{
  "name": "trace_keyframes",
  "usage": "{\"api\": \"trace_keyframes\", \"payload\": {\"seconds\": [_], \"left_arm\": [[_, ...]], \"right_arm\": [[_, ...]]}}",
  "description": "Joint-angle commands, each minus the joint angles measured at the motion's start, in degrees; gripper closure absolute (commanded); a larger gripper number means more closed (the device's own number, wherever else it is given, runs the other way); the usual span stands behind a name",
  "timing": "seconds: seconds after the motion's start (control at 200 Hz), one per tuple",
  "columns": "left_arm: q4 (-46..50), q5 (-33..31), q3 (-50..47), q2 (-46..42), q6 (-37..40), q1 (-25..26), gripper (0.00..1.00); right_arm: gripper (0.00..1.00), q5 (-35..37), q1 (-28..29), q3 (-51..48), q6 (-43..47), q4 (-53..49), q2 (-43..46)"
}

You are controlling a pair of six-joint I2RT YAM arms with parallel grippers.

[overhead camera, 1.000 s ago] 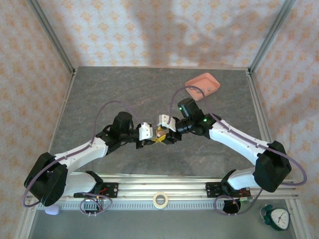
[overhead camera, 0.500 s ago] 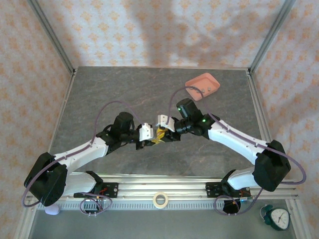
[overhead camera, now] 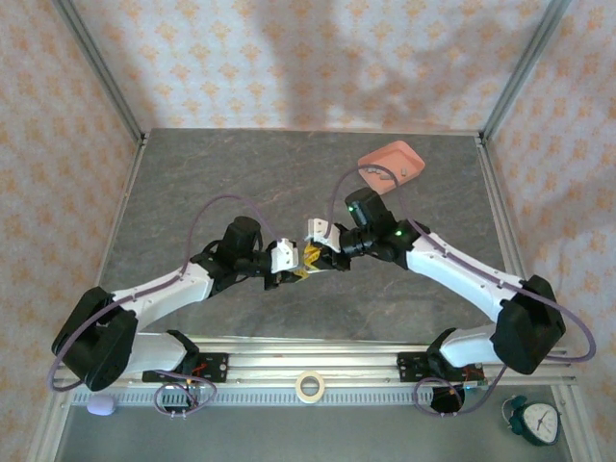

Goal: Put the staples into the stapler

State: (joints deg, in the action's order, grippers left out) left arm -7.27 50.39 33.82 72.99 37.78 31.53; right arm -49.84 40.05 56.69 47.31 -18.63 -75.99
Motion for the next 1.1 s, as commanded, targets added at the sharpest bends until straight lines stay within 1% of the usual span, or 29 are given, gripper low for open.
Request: {"api": "trace_keyframes", "payload": {"seconds": [0.0,0.2,0.27,0.34,0.39,0.531,0.626,0.711,0.971,1.046,1.096], "left_arm": [[-2.89,-2.75,0.29,1.77,-2.22,0.07,0.95],[-9.18,-2.13,-0.59,4.33,-5.82,0.05,0.94],[-13.17,-1.66,-1.24,5.35,-8.44,0.08,0.87],[-18.29,-0.89,-2.23,6.16,-11.15,0.02,0.83],[-21.98,-0.36,-3.00,6.68,-13.07,0.07,0.78],[-27.99,0.30,-4.87,6.10,-16.09,0.07,0.56],[-28.16,1.90,-5.82,4.37,-16.06,0.03,0.49],[-26.78,2.81,-6.52,2.05,-15.68,0.02,0.46],[-23.12,2.71,-7.55,-5.26,-15.56,0.02,0.46],[-21.96,2.22,-7.46,-6.31,-15.09,0.05,0.47],[-21.10,1.68,-7.37,-6.62,-14.52,0.08,0.49]], "right_arm": [[0.83,-3.68,-0.24,-0.69,-2.20,3.73,3.49],[0.84,-3.77,-0.41,-2.59,-4.36,6.60,5.00],[0.84,-3.68,-0.50,-4.03,-6.11,9.42,5.74],[0.84,-3.73,-0.58,-5.40,-7.99,12.00,6.44],[0.84,-3.79,-0.59,-6.17,-8.99,13.55,6.79],[0.85,-2.06,-0.88,-6.81,-8.85,13.11,6.90],[0.85,-1.85,-1.70,-7.03,-8.51,12.39,6.91],[0.85,-1.31,-1.82,-6.86,-7.32,10.97,6.75],[0.85,-1.12,-1.82,-6.24,-5.90,9.45,5.33],[0.85,-1.38,-1.84,-6.00,-5.91,9.57,5.03],[0.85,-1.72,-1.82,-5.83,-5.95,9.62,4.91]]}}
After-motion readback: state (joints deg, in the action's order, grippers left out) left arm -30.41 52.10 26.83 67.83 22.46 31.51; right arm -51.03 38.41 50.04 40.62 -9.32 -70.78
